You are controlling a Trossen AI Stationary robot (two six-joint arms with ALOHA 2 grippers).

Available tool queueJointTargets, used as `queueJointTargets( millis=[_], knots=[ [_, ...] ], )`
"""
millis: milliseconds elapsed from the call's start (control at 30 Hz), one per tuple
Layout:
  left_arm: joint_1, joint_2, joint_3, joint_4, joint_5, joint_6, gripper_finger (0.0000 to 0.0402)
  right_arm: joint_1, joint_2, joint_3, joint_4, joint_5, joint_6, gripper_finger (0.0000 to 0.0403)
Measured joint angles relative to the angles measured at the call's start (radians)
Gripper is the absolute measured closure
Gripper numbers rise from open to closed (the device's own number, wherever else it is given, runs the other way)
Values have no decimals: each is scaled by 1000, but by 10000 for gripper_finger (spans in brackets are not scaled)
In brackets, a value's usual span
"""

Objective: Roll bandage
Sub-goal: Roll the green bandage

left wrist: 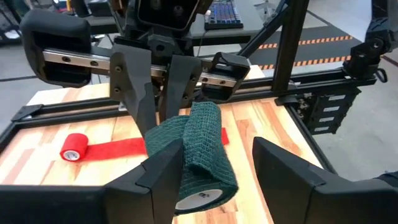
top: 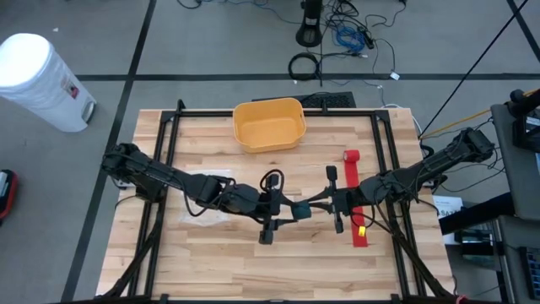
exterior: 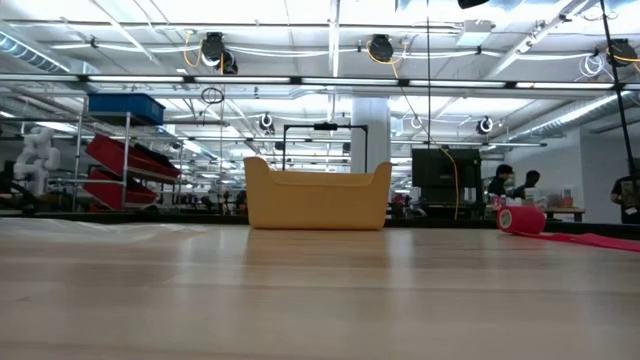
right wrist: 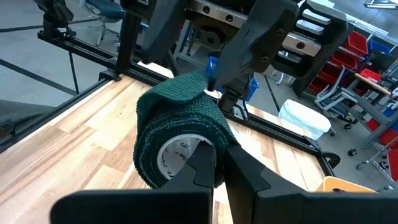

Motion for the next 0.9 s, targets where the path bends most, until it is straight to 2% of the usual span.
queueJointTargets(
  millis=[400,733,900],
  knots=[
    [0,0,0,0,-7,44,237,0,0,0,5,23,1,392],
    [0,0,0,16,-24,51,243,0,0,0,5,24,1,392],
    [0,0,0,16,-27,53,280,0,0,0,5,24,1,392]
  ],
)
